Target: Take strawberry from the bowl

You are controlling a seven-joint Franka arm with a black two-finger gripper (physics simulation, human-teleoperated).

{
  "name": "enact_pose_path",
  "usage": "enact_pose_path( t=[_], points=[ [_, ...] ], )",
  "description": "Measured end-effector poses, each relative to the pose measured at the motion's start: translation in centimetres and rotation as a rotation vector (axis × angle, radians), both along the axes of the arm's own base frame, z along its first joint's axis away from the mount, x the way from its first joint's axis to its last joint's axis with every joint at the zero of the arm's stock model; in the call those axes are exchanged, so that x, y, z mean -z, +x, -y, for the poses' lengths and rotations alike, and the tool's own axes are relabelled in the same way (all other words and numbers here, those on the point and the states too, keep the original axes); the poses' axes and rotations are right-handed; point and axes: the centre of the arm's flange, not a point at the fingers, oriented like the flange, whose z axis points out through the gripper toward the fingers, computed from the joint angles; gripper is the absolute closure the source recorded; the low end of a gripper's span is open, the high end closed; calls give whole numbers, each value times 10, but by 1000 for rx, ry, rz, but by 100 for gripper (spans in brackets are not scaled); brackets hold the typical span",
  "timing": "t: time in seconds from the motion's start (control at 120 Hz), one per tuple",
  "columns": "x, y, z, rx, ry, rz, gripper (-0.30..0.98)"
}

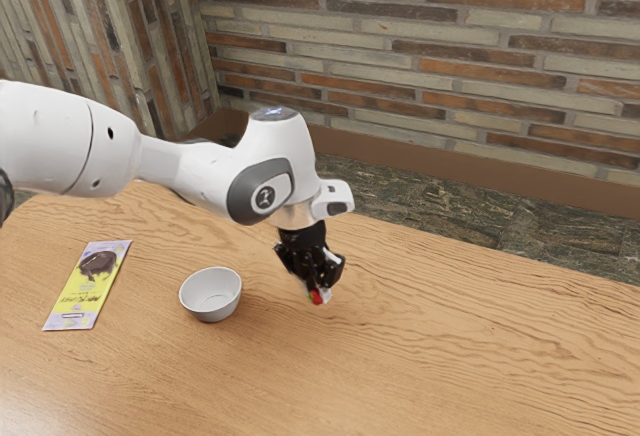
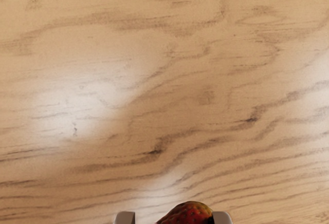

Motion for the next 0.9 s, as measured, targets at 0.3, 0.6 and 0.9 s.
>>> enact_pose_path(
  t=[0.3, 0.6, 0.9],
  points=[
    [-24, 5, 8, 17, -17, 45, 19],
    [-163, 11, 2, 40, 12, 200, 5],
    [-258, 33, -37, 10, 78, 211, 1]
  ],
)
